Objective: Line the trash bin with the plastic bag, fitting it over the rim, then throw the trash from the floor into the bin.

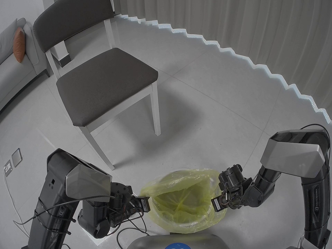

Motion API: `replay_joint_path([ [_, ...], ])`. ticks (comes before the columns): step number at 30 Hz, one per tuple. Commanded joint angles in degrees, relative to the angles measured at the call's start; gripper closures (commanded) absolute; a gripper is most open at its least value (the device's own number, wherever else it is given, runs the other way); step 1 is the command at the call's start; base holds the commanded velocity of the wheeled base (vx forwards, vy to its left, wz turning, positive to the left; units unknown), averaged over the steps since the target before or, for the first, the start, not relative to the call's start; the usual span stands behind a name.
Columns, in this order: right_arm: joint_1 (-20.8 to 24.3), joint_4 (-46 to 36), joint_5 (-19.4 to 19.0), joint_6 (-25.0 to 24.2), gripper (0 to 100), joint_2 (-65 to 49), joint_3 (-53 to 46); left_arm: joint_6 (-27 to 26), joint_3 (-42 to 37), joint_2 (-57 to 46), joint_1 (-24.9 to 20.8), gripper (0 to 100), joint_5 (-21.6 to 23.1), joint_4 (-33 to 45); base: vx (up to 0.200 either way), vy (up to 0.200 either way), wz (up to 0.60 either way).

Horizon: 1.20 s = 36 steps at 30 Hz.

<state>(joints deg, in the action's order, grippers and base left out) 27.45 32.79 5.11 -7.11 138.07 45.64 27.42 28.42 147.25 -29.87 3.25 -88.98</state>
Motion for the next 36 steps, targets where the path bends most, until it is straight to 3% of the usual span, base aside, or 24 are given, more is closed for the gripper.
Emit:
replay_joint_path([
  [1, -0.1, 0.1, 0.0, 0.0, 100, -0.1, -0.6, 0.1, -0.2, 0.1, 0.1, 100, 0.0, -0.9, 0.000, 0.000, 0.00],
  [28, -2.1, 0.1, 0.0, 0.2, 100, -4.9, -2.7, 0.3, -1.3, -0.3, 0.6, 100, 0.4, -1.0, 0.000, 0.000, 0.00],
  [35, -2.1, 0.1, 0.0, 0.3, 100, -4.8, -2.8, 4.0, -0.7, -1.4, 0.5, 100, 0.7, -1.0, 0.000, 0.000, 0.00],
  [36, -2.1, 0.2, 0.0, 0.4, 0, -4.7, -2.9, 4.0, -0.6, -1.4, 0.5, 100, 0.7, -1.0, 0.000, 0.000, 0.00],
])
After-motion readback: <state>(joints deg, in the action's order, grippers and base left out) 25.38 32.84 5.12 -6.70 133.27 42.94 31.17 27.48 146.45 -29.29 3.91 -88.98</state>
